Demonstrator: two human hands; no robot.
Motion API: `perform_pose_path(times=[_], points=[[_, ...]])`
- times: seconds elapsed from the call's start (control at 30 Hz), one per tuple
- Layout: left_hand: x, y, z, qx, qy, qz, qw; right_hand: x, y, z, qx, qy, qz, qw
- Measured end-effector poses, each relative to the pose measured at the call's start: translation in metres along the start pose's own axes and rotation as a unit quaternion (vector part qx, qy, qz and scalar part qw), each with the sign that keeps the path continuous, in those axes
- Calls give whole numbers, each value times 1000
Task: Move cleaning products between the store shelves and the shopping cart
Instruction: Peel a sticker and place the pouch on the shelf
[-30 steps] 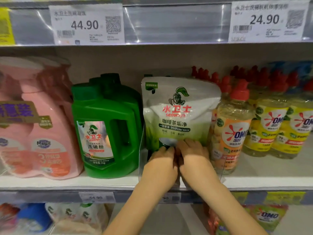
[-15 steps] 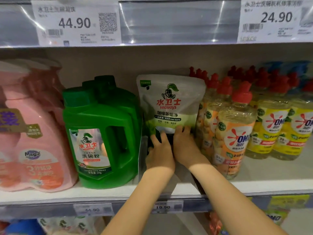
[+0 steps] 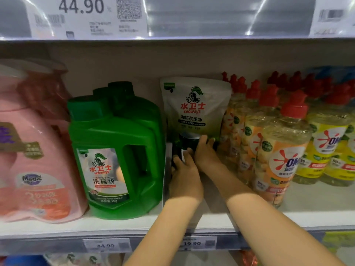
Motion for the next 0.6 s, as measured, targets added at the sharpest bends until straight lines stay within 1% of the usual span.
perform_pose_path(times=[0.1,0.2,0.33,0.43,0.6], points=[[0,-1,-1,-2,-8,8,1000,-1,3,13,40,21,17,999],[2,-3,-1,-3,-13,21,1000,2,5,26,64,18,38,997],[2,-4,-5,-10,-4,31,999,7,3,43,66,25,68,995],[1,-4,-3,0,-11,32,999,9,5,48,80,3,104,991],[1,-1,-2,0,-14,18,1000,10,9,48,83,10,95,992]])
Point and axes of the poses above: each hand's wrist, its own z-axis towards the middle knuckle, its own y-axis out of the palm, x = y × z, the point moved 2 cm from there along z, towards the middle knuckle, and after that the axes turned 10 degrees about z, right-handed, at the moved point
